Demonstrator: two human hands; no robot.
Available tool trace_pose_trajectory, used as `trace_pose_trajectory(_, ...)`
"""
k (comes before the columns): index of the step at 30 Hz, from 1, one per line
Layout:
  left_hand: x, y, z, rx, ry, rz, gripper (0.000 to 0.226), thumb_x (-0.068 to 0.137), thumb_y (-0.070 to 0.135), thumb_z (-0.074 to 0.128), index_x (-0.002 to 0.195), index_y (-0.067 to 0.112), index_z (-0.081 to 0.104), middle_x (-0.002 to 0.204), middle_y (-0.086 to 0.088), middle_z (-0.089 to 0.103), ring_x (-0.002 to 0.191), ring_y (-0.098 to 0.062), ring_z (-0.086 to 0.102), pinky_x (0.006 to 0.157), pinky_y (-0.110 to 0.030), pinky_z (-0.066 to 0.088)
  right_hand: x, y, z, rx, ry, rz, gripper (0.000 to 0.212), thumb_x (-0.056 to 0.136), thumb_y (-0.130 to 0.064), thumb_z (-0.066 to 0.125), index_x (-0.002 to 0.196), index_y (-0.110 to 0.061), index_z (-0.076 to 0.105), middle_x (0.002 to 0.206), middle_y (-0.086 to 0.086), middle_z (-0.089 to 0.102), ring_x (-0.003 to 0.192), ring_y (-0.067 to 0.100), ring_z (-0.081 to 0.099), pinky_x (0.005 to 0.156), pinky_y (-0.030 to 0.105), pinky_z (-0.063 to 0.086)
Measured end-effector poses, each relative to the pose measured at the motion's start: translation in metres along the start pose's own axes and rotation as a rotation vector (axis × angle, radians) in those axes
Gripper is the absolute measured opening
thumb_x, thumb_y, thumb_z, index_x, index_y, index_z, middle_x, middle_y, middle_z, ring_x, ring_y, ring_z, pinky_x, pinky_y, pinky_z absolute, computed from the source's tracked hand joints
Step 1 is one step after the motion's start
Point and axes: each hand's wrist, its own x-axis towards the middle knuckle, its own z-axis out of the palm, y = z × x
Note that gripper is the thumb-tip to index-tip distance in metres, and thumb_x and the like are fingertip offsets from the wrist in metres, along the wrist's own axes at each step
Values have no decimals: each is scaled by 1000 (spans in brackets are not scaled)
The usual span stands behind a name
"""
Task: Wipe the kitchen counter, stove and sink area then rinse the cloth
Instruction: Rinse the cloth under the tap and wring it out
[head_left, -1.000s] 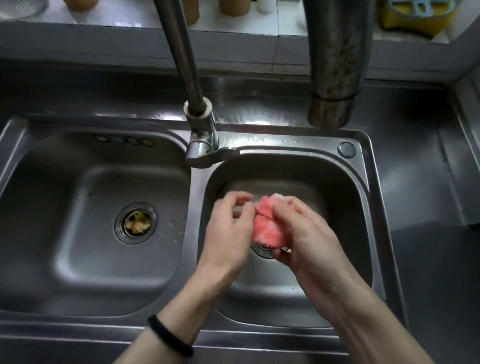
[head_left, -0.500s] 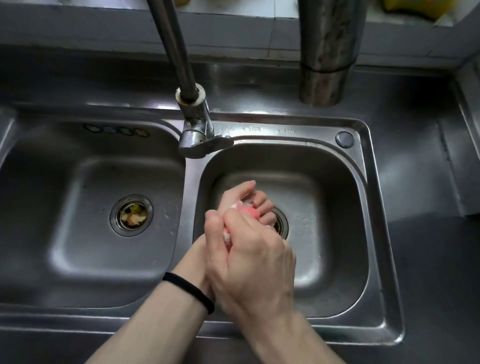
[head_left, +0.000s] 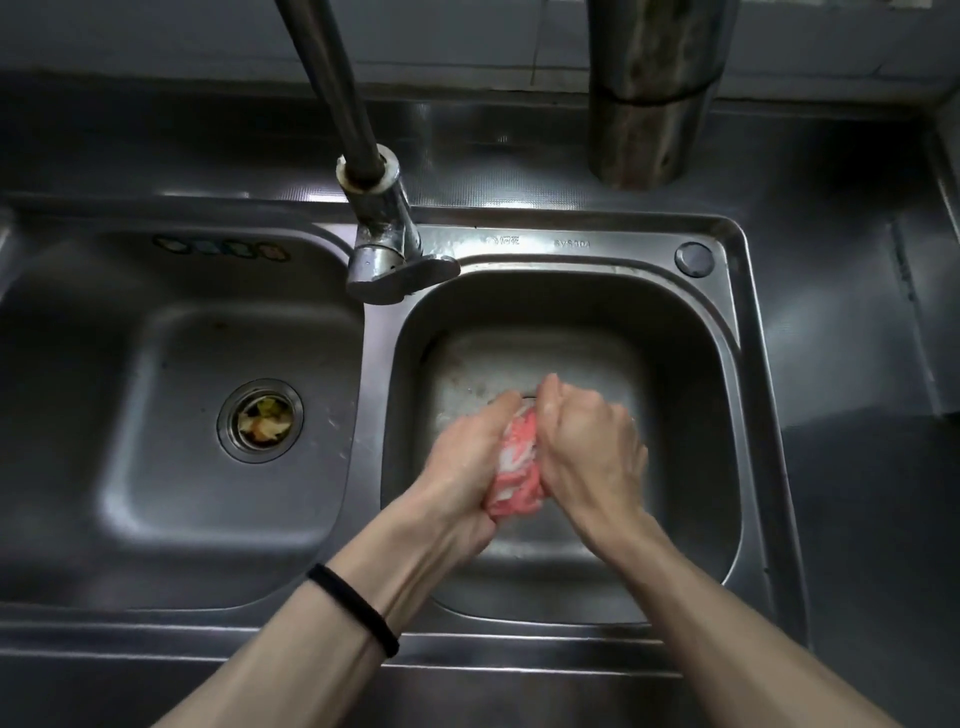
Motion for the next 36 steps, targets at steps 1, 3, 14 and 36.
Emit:
trace_pose_trajectory(1,0,0,0,21,-14,16,38,106,38,55,112,3,69,113,-25,73,88,-33,69,83,-45,60,4,1,-3,35,-38,42,55,107,-48,35,88,-12,71,93,22,74,91,47,67,75,46,50)
trace_pose_trajectory(3,-1,4,-1,29,-7,31,38,107,37,54,103,3,71,105,-23,76,79,-31,72,73,-39,61,12,9,-9,187,-84,92,55,106,-51,39,72,-12,60,82,17,72,84,42,66,73,44,50)
trace_pose_trajectory(14,-6,24,-50,150,-263,-128,39,78,-5,68,117,0,73,116,-24,73,98,-27,70,77,-35,66,48,32,-76,1048,-678,503,12,92,-23,75,96,-13,71,79,6,66,53,4,63,51,16,55)
trace_pose_trajectory(36,-9,17,-28,-144,-440,-296,63,84,47,59,123,-1,74,125,-23,72,111,-40,72,100,-52,57,-19,-8,-77,429,-125,-39,23,81,-30,84,97,-26,68,93,-6,73,86,9,70,84,40,58)
